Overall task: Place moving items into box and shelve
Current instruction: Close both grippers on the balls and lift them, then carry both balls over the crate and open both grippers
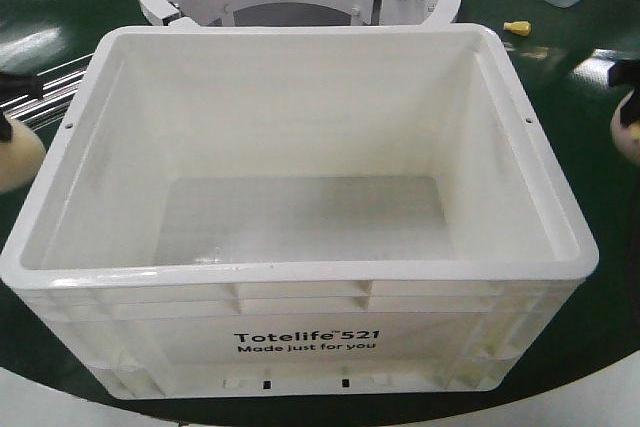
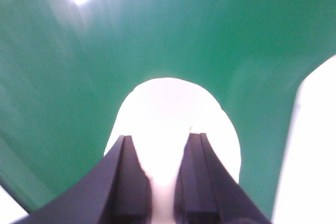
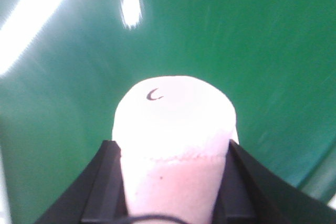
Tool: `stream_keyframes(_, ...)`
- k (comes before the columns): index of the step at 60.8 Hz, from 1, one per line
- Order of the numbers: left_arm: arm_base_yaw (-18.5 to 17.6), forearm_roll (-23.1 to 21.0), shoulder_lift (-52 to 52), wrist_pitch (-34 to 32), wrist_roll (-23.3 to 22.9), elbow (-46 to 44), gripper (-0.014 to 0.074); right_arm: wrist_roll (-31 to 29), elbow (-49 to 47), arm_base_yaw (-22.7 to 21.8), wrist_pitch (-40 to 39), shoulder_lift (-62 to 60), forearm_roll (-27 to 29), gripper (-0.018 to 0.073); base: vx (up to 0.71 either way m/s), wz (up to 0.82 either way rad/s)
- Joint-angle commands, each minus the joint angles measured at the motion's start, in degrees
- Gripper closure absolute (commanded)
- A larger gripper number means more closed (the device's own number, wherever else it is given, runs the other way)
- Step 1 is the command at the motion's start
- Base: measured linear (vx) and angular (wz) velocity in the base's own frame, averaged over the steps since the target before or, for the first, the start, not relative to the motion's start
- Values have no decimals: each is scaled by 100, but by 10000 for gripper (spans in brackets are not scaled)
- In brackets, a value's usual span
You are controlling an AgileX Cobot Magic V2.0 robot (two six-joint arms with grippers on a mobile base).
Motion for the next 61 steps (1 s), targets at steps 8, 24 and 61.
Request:
stream_keyframes(8,-84,-748,-788,147,79,-1672,600,-323,-830,37,-85,-1053,753,568,0,0)
stream_keyframes(24,-698,-2696,-778,148,531,-2613,600,-897,-1135,1576,-224,-1357,1590,565,0,0)
stream_keyframes(61,-2882,-2093,916,938,1249,-2608,545,339,-1135,4136,-605,-219,-104,464,0,0)
